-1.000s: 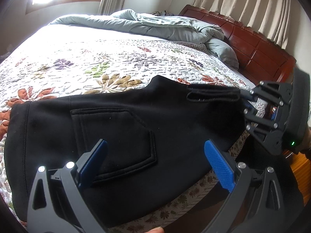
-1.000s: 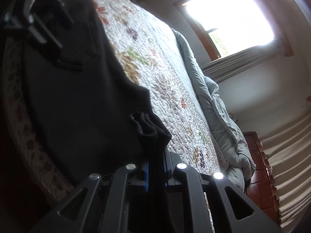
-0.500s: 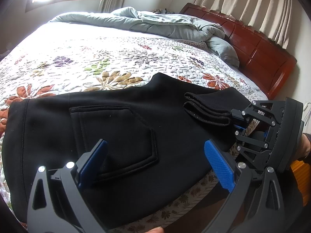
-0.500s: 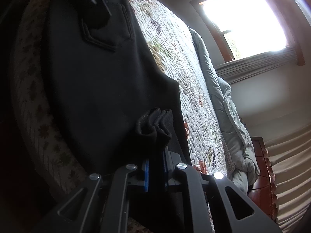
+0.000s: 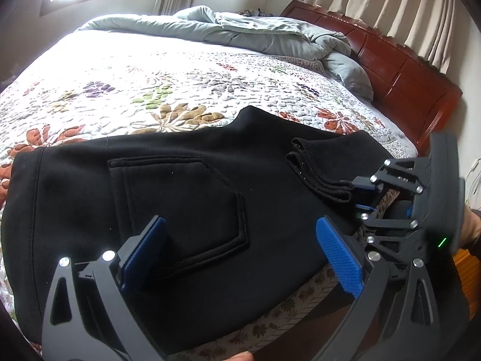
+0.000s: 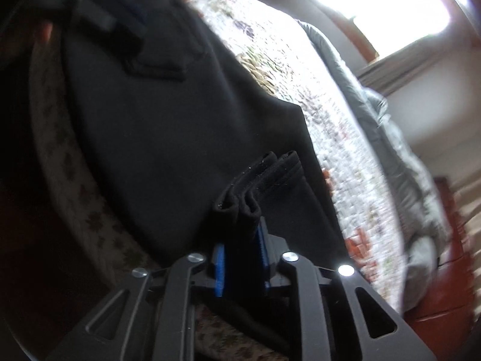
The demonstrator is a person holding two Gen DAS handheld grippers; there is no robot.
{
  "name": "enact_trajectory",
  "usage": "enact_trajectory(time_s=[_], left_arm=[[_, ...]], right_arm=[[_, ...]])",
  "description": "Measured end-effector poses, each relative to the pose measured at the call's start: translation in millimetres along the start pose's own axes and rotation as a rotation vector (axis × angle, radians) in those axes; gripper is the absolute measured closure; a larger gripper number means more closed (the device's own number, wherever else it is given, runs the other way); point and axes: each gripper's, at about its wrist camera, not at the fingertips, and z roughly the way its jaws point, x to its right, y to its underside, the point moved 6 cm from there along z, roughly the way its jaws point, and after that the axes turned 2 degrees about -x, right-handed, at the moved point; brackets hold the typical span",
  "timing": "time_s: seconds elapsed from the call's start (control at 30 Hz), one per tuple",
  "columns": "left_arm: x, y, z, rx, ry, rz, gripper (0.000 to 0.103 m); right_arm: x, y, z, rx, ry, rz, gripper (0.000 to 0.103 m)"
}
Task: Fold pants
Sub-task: 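Open the right tool to release the hem onto the trousers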
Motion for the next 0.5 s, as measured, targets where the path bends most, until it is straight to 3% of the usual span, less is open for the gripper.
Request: enact_trajectory(time_s=[0.07,0.2,0.37,0.5], left_arm=[[0,1,2,-0.006,-0.011,0.005,0.004],[2,2,0,-0.007,-0.025,0.012,0.004],[9,2,-18,0.022,-0.047,0.016,0.004],[17,6,-33,0.025,-0.070,0.002,0.004]], right_arm=[[9,1,-7,0.006,-0.082,0.066,0.072],[24,-2,-31,0.054,-0.089,0.102,0.072],[57,-7,-54,0.104,-0.021,0.190,0.071],[70,-2,-39,0.041,0.026,0.237,0.070]])
